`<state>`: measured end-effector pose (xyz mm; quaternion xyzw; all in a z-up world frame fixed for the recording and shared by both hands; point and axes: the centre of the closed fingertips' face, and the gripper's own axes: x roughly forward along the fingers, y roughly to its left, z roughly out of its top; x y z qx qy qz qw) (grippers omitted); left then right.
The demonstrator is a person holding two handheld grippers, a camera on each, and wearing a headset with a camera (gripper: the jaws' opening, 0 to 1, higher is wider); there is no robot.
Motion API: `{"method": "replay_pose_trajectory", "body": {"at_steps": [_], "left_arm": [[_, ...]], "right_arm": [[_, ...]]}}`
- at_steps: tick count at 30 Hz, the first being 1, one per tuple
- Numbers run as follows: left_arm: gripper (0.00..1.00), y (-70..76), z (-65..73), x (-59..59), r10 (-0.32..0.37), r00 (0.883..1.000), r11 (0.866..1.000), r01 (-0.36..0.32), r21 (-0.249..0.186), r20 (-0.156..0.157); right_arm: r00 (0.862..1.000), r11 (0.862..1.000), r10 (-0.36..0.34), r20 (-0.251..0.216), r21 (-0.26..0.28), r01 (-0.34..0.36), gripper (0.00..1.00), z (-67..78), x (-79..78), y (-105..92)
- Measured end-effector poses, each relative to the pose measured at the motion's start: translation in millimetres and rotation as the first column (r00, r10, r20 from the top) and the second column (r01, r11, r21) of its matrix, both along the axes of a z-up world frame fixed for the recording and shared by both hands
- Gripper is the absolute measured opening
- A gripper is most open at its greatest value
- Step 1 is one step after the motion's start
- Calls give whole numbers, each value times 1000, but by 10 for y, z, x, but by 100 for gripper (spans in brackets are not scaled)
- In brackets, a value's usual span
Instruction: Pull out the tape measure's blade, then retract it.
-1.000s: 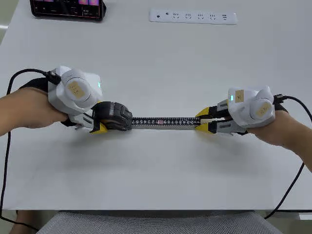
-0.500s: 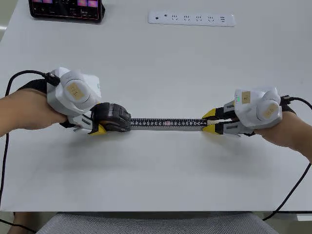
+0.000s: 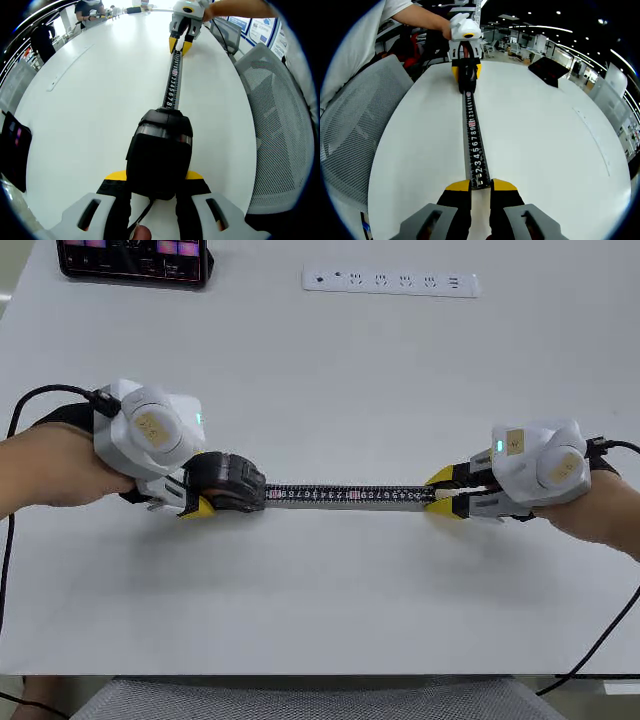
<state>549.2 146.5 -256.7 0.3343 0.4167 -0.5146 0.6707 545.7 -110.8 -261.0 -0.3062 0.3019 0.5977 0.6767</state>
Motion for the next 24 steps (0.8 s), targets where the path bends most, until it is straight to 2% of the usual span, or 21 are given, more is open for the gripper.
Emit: {"method": "replay_pose_trajectory", "body": {"at_steps": [24], "left_arm": [[29,-8,2,-9,2,1000,1000,-2,-2,1]], "right_arm": [[1000,998,-19,-10,-67,18,9,-5,39,-351]]}}
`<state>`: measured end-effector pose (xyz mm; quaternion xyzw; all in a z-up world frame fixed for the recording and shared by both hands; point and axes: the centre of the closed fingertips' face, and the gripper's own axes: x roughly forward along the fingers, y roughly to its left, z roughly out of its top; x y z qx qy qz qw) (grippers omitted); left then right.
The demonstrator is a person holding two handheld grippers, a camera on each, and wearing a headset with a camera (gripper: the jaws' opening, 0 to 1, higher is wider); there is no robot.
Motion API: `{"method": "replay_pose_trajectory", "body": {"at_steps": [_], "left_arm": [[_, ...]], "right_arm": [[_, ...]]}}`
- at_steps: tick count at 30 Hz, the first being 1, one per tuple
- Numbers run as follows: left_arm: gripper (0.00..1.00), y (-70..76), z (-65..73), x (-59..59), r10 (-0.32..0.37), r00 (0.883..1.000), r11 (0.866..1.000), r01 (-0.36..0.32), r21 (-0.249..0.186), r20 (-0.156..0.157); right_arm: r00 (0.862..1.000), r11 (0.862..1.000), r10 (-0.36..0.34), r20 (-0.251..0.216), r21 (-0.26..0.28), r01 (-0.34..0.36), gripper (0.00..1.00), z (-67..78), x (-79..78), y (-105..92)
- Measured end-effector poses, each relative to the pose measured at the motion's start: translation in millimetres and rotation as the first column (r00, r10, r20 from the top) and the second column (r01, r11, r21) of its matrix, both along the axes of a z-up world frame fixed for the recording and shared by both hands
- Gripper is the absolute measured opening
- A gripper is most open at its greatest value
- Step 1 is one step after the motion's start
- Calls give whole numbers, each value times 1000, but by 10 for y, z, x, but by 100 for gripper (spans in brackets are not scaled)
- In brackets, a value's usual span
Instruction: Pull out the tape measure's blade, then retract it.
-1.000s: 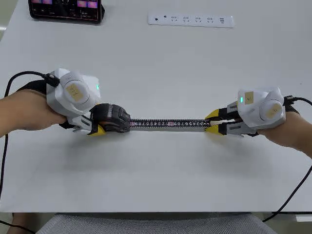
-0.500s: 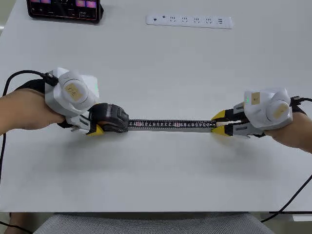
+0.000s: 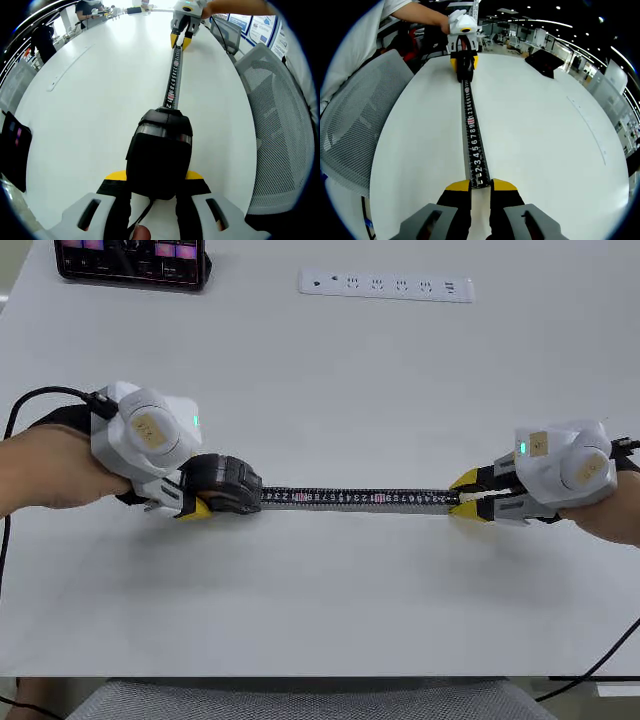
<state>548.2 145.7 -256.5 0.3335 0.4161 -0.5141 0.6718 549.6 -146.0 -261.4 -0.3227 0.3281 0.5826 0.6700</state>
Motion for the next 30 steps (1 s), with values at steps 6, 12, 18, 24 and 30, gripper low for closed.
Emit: {"method": "replay_pose_trajectory", "body": {"at_steps": [6,12,18,24,30], "left_arm": [[29,0,0,5,4,1000,1000,-4,3,6],[29,-10,3,17,12,1000,1000,-12,3,13],[30,-13,-1,24,15,1000,1000,-15,1,7],[30,-16,2,23,18,1000,1000,-18,-9,15],[30,-14,1,30,16,1000,1000,-15,-7,16]], "right_arm": [[1000,1000,1,4,-6,-1,10,9,24,8],[1000,1000,-4,-27,-27,4,11,-4,2,6],[999,999,11,-36,-52,-12,12,-10,-9,-5],[999,998,17,-48,-61,-20,12,-16,-12,-7],[999,997,16,-50,-68,-19,16,-18,-13,9]]}}
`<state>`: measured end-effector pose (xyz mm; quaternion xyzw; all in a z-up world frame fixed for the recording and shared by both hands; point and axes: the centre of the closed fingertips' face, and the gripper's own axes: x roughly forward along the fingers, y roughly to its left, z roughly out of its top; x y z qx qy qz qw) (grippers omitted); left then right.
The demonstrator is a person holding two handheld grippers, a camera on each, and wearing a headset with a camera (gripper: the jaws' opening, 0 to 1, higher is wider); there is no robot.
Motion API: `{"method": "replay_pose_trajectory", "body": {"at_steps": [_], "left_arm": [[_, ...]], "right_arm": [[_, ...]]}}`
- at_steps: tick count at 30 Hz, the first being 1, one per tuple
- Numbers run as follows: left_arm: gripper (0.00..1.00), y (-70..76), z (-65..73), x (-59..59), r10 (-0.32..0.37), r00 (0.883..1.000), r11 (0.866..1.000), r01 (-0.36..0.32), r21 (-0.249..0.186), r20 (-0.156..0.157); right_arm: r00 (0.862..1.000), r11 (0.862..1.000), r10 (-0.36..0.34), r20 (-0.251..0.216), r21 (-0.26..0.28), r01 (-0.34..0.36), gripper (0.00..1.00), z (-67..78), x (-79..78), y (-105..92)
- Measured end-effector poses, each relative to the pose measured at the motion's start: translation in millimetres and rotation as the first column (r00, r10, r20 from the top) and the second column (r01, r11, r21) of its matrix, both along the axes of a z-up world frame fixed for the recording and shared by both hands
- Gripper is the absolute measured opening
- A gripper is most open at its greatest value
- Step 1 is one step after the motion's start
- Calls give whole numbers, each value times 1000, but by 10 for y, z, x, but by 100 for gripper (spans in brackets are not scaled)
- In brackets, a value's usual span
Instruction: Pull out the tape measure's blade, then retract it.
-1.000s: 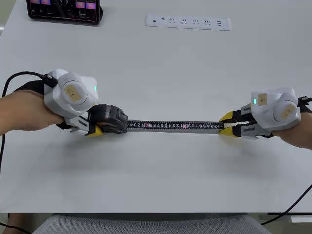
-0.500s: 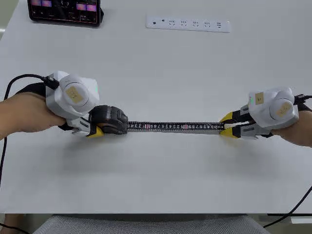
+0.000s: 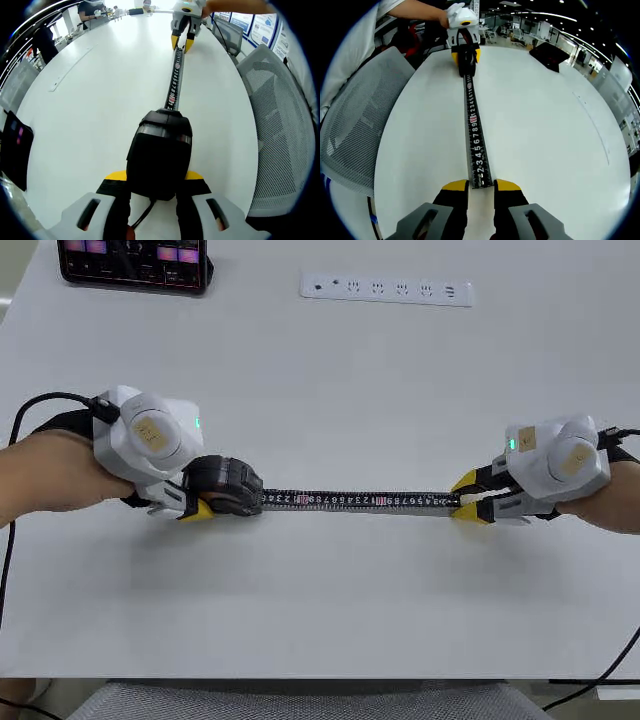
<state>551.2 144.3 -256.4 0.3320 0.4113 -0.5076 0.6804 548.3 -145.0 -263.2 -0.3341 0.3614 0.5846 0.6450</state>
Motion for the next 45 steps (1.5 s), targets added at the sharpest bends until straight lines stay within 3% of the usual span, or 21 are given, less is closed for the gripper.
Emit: {"method": "replay_pose_trajectory", "body": {"at_steps": [3,6,12,18,24,26,34,41,45], "left_arm": [[31,8,-1,3,4,1000,1000,-4,5,1],[38,18,-5,4,17,1000,1000,-17,6,-4],[38,-6,-3,-14,14,1000,1000,-14,-8,-11],[42,37,65,19,45,999,998,-46,-51,-26],[44,64,135,42,58,998,995,-60,-78,-25],[46,102,144,37,73,997,995,-75,-70,-30],[49,152,250,-13,121,992,985,-122,-125,-21],[54,180,284,-26,223,975,957,-222,-186,-16],[57,188,339,-10,284,959,933,-277,-231,-4]], "right_arm": [[1000,1000,-5,-3,-1,5,21,-1,0,19],[1000,1000,-26,-11,0,26,26,5,2,21],[1000,1000,-30,-10,0,30,25,10,-5,3],[992,989,-114,-58,84,118,28,112,-22,79],[990,987,-127,-65,91,132,30,128,-55,98],[988,984,-140,-68,97,146,30,152,-63,100],[970,959,-230,-72,152,239,37,251,-91,115],[958,942,-278,-67,177,286,46,308,-160,140],[947,927,-316,-52,194,320,51,353,-163,150]]}}
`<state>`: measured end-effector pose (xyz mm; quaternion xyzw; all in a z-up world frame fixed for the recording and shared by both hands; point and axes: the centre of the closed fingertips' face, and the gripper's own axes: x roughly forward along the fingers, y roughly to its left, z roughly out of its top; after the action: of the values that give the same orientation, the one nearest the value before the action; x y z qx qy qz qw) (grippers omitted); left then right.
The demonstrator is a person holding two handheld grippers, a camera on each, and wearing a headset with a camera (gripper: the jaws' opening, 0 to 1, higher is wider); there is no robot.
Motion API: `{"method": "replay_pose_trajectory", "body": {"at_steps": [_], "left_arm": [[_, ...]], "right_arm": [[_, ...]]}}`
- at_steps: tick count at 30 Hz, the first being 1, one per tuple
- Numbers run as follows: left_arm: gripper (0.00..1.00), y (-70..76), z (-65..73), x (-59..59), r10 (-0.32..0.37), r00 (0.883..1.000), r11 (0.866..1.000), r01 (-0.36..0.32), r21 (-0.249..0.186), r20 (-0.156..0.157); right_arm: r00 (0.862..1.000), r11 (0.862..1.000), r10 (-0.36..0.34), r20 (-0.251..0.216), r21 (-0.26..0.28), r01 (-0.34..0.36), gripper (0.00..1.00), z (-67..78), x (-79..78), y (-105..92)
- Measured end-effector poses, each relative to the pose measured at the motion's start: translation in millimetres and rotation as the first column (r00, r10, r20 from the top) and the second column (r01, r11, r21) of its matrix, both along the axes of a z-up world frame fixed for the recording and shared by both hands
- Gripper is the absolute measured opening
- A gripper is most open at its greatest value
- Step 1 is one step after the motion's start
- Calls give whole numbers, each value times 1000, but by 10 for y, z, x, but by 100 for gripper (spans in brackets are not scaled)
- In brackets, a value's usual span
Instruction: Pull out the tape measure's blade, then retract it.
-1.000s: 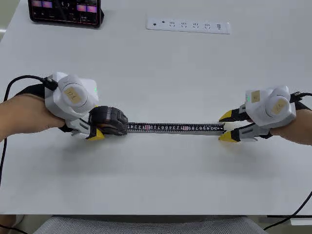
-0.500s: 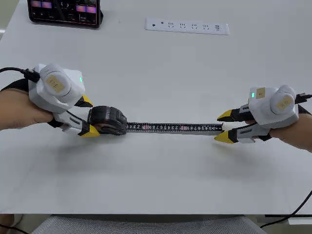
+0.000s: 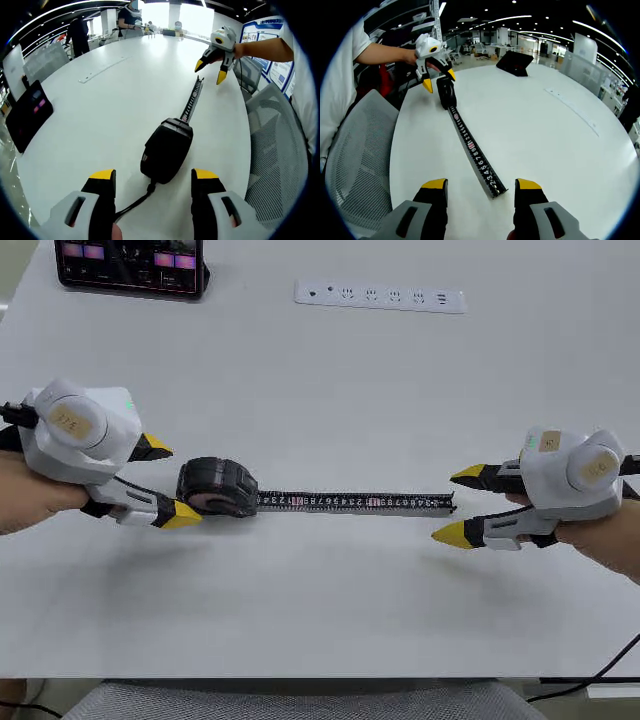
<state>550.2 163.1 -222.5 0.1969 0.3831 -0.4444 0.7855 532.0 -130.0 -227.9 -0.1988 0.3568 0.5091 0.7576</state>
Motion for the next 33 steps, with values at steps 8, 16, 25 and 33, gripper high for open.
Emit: {"method": "replay_pose_trajectory", "body": {"at_steps": [8,16,25,33], "left_arm": [[62,-19,130,-2,53,998,997,-51,-59,35],[67,-34,209,-89,99,993,990,-91,-107,69],[68,77,263,-178,158,982,979,-144,-142,100],[72,124,302,-322,204,973,965,-182,-190,103]], "right_arm": [[999,999,-45,12,14,45,57,64,-68,21],[995,996,-87,45,31,86,62,145,-113,49],[989,991,-130,72,49,127,64,186,-155,32],[985,986,-158,76,63,153,68,204,-224,36]]}}
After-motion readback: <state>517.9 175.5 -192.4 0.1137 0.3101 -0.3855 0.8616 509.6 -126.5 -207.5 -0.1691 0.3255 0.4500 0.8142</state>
